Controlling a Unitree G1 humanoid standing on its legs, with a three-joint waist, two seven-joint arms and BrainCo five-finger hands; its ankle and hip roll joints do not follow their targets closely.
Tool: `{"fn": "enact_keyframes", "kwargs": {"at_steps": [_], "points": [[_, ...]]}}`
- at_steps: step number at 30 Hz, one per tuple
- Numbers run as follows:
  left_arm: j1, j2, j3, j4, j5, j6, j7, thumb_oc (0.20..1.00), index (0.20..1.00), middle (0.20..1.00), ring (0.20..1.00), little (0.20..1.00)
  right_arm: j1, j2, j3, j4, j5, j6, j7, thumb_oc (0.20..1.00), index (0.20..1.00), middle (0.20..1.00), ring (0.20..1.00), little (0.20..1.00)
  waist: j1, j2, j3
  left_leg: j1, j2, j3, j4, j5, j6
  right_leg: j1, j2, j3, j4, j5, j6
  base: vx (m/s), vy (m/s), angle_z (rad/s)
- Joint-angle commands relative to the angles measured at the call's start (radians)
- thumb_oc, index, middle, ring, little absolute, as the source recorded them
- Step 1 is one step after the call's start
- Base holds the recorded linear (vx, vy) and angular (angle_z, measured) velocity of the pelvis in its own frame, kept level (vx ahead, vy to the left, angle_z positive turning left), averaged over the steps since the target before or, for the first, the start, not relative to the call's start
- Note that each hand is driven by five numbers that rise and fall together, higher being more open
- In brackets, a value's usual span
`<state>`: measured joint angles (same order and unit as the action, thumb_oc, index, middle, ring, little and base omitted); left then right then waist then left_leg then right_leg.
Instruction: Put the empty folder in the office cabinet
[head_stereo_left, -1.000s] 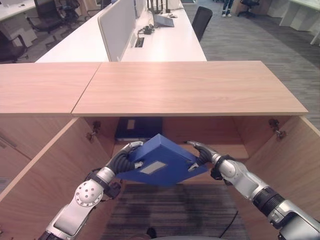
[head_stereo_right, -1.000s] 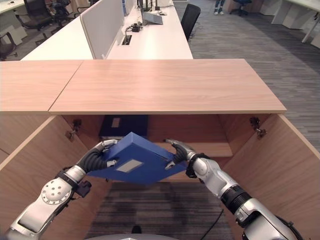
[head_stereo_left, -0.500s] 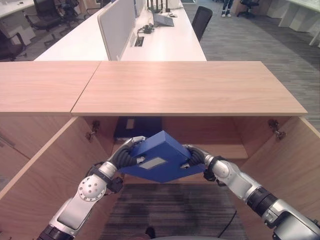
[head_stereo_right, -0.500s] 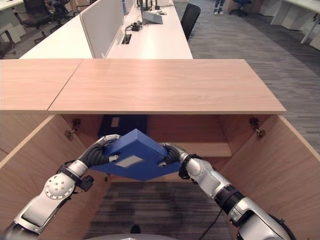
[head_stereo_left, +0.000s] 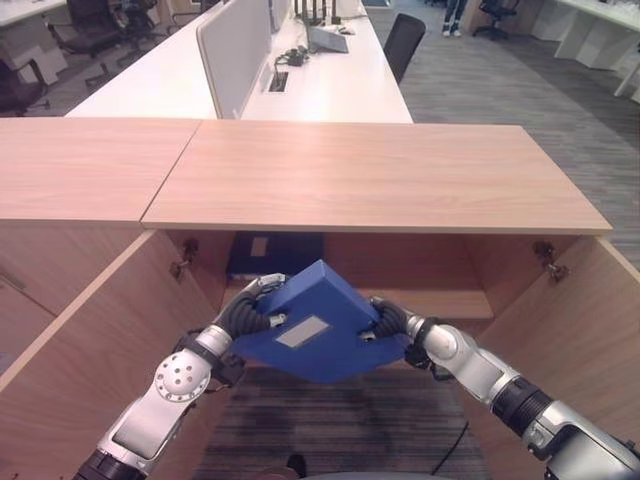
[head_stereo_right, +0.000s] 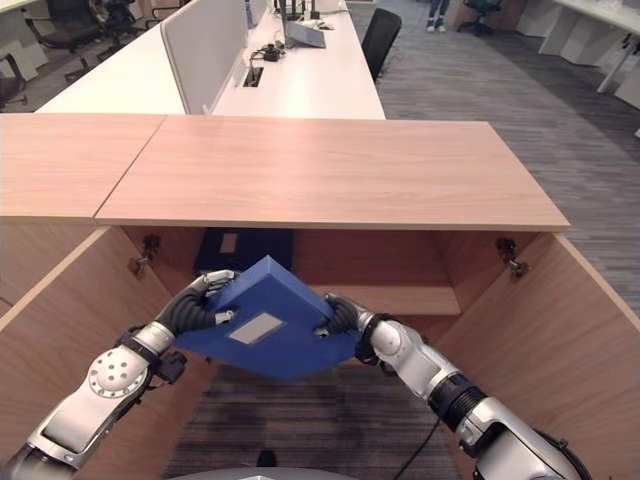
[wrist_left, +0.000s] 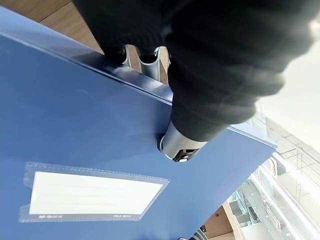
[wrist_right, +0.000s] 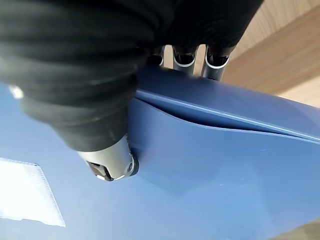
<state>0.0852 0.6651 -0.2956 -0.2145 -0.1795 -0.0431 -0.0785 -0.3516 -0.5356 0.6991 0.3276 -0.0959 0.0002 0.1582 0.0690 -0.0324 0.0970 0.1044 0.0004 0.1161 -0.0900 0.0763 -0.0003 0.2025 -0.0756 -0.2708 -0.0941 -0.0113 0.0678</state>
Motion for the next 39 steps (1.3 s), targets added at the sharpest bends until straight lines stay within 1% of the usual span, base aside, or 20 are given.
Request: {"fn": "enact_keyframes", "kwargs": {"at_steps": [1,3,4,5,8,11,12,13,15,16,17,20,22,23,27,29,32,36,37,39], "points": [[-0.084,-0.122,-0.049,-0.050,-0.137,-0.112,-0.023,1.000,1.000,1.000,1.000,1.000,0.009,0.083,0.031,0.009,0.079,-0.059,0.026,0.200,0.200,0.200,0.200,0.200,0.008,-0.017,-0.024,0.050,-0.015,-0.052,0.003,-0.130,-0.005,-0.016,0.013,-0.031,0.007,0.000,0.009,0.00,0.000,0.00],[-0.022,-0.134,-0.025,-0.006,-0.158,-0.093,-0.030,1.000,1.000,1.000,1.000,1.000,0.055,0.070,-0.001,0.012,0.076,-0.053,0.025,0.200,0.200,0.200,0.200,0.200,0.008,-0.015,-0.022,0.050,-0.015,-0.051,0.003,-0.130,-0.005,-0.017,0.013,-0.034,0.007,-0.001,0.010,0.00,0.000,0.00],[0.037,-0.156,-0.001,0.064,-0.183,-0.065,-0.037,1.000,1.000,1.000,1.000,1.000,0.102,0.060,-0.033,0.022,0.067,-0.045,0.027,0.200,0.200,0.200,0.200,0.200,0.008,-0.013,-0.018,0.049,-0.014,-0.052,0.003,-0.128,-0.005,-0.018,0.013,-0.037,0.007,0.000,0.010,0.00,0.000,0.00],[0.038,-0.157,-0.002,0.066,-0.183,-0.066,-0.037,1.000,1.000,1.000,1.000,1.000,0.105,0.059,-0.033,0.021,0.066,-0.045,0.027,0.200,0.200,0.200,0.200,0.200,0.008,-0.013,-0.020,0.049,-0.014,-0.052,0.003,-0.128,-0.005,-0.018,0.013,-0.037,0.007,0.000,0.010,0.00,0.000,0.00],[0.124,-0.203,0.064,0.222,-0.182,-0.025,-0.035,1.000,1.000,1.000,1.000,1.000,0.192,0.063,-0.108,0.075,0.037,-0.023,0.018,0.200,0.200,0.200,0.200,0.200,0.005,-0.007,-0.017,0.045,-0.015,-0.057,0.003,-0.125,-0.003,-0.019,0.015,-0.040,0.007,-0.002,0.010,0.00,0.000,0.00],[0.143,-0.255,0.085,0.402,-0.164,0.010,-0.014,1.000,1.000,1.000,1.000,1.000,0.230,0.073,-0.147,0.137,0.018,-0.007,0.002,0.200,0.200,0.200,0.200,0.200,0.000,-0.003,-0.016,0.039,-0.014,-0.061,0.003,-0.120,-0.002,-0.026,0.017,-0.044,0.007,-0.002,0.008,0.00,-0.010,0.00],[0.139,-0.273,0.095,0.480,-0.140,0.026,0.001,1.000,1.000,1.000,1.000,1.000,0.237,0.078,-0.159,0.163,0.004,0.002,-0.010,0.200,0.200,0.200,0.200,0.200,-0.001,-0.001,-0.012,0.042,-0.012,-0.064,0.003,-0.122,-0.003,-0.023,0.021,-0.043,0.007,-0.006,0.006,0.00,0.000,0.00],[0.136,-0.274,0.095,0.483,-0.140,0.025,0.001,1.000,1.000,1.000,1.000,1.000,0.236,0.077,-0.160,0.163,0.004,0.001,-0.010,0.200,0.200,0.200,0.200,0.200,-0.001,-0.002,-0.013,0.037,-0.013,-0.065,0.003,-0.118,-0.002,-0.027,0.020,-0.044,0.007,-0.003,0.006,0.00,0.000,0.00],[0.130,-0.287,0.115,0.605,-0.044,0.044,0.036,1.000,1.000,1.000,1.000,1.000,0.239,0.079,-0.172,0.188,-0.035,0.013,-0.024,0.200,0.200,0.200,0.200,0.200,-0.003,-0.001,-0.012,0.029,-0.013,-0.067,0.003,-0.115,-0.003,-0.035,0.023,-0.045,0.007,-0.004,0.004,0.00,-0.024,0.03],[0.120,-0.308,0.125,0.725,-0.008,0.055,0.046,1.000,1.000,1.000,1.000,1.000,0.247,0.072,-0.187,0.170,-0.040,0.023,-0.026,0.200,0.200,0.200,0.200,0.200,-0.007,0.001,-0.011,0.024,-0.011,-0.067,0.003,-0.113,-0.005,-0.040,0.023,-0.044,0.007,-0.003,0.003,0.00,-0.035,0.06],[0.117,-0.310,0.124,0.730,-0.007,0.052,0.046,1.000,1.000,1.000,1.000,1.000,0.247,0.070,-0.188,0.169,-0.040,0.023,-0.026,0.200,0.200,0.200,0.200,0.200,-0.007,0.002,-0.011,0.024,-0.011,-0.067,0.003,-0.113,-0.005,-0.041,0.023,-0.045,0.007,-0.003,0.003,0.01,-0.044,0.06],[0.062,-0.383,0.137,1.064,0.007,0.075,0.077,1.000,1.000,1.000,1.000,1.000,0.244,0.084,-0.183,0.201,-0.035,0.026,-0.043,0.200,0.200,0.200,0.200,0.200,-0.014,0.005,-0.008,0.019,-0.005,-0.065,0.003,-0.112,-0.009,-0.047,0.031,-0.039,0.007,-0.008,-0.002,0.02,-0.048,0.02],[0.006,-0.437,0.175,1.302,-0.030,0.084,0.103,1.000,1.000,1.000,1.000,1.000,0.236,0.098,-0.170,0.221,-0.032,0.022,-0.054,0.200,0.200,0.200,0.200,0.200,-0.021,0.004,-0.011,0.012,-0.003,-0.067,0.003,-0.108,-0.011,-0.055,0.035,-0.039,0.007,-0.009,-0.005,0.01,-0.058,-0.01],[-0.032,-0.457,0.217,1.452,-0.005,0.098,0.144,1.000,1.000,1.000,1.000,1.000,0.234,0.110,-0.150,0.239,-0.037,0.021,-0.062,0.200,0.200,0.200,0.200,0.200,-0.025,0.002,-0.015,0.010,0.000,-0.067,0.003,-0.107,-0.016,-0.058,0.040,-0.035,0.007,-0.013,-0.009,0.01,-0.056,-0.01],[-0.073,-0.474,0.271,1.592,0.020,0.133,0.178,1.000,1.000,1.000,1.000,1.000,0.226,0.138,-0.116,0.241,-0.023,0.012,-0.065,0.200,0.200,0.200,0.200,0.200,-0.027,-0.011,-0.021,0.020,0.009,-0.063,0.003,-0.116,-0.023,-0.050,0.049,-0.030,0.007,-0.022,-0.015,0.04,-0.081,-0.01],[-0.083,-0.476,0.310,1.581,-0.012,0.128,0.185,1.000,1.000,1.000,1.000,1.000,0.238,0.138,-0.104,0.231,-0.016,0.016,-0.067,0.200,0.200,0.200,0.200,0.200,-0.028,-0.017,-0.019,0.031,0.019,-0.060,0.003,-0.119,-0.026,-0.044,0.056,-0.023,0.007,-0.029,-0.022,0.05,-0.116,-0.02],[-0.079,-0.477,0.313,1.562,-0.038,0.118,0.185,1.000,1.000,1.000,1.000,1.000,0.235,0.136,-0.111,0.233,-0.005,0.019,-0.068,0.200,0.200,0.200,0.200,0.200,-0.023,-0.023,-0.007,0.032,0.029,-0.055,0.011,-0.107,-0.027,-0.039,0.060,-0.017,0.007,-0.030,-0.028,-0.02,-0.059,-0.01],[-0.090,-0.468,0.271,1.526,-0.019,0.099,0.183,1.000,1.000,1.000,1.000,1.000,0.232,0.121,-0.135,0.223,0.010,0.017,-0.069,0.200,0.200,0.200,0.200,0.200,-0.008,-0.045,0.053,-0.119,0.049,-0.033,0.283,-0.151,-0.043,-0.052,0.052,-0.012,0.039,-0.040,-0.052,-0.12,-0.105,0.00],[-0.092,-0.467,0.258,1.513,-0.015,0.095,0.179,1.000,1.000,1.000,1.000,1.000,0.234,0.117,-0.143,0.224,0.015,0.016,-0.071,0.200,0.200,0.200,0.200,0.200,-0.003,-0.047,0.066,-0.177,0.058,-0.037,0.372,-0.130,-0.044,-0.054,0.053,-0.013,0.046,-0.044,-0.062,-0.10,-0.109,-0.01],[-0.100,-0.463,0.234,1.495,-0.007,0.091,0.176,1.000,1.000,1.000,1.000,1.000,0.237,0.109,-0.168,0.230,0.049,0.021,-0.076,0.200,0.200,0.200,0.200,0.200,0.006,-0.044,0.083,-0.268,0.071,-0.046,0.505,-0.051,-0.038,-0.051,0.062,-0.021,0.048,-0.051,-0.079,-0.07,-0.084,0.04]]}}
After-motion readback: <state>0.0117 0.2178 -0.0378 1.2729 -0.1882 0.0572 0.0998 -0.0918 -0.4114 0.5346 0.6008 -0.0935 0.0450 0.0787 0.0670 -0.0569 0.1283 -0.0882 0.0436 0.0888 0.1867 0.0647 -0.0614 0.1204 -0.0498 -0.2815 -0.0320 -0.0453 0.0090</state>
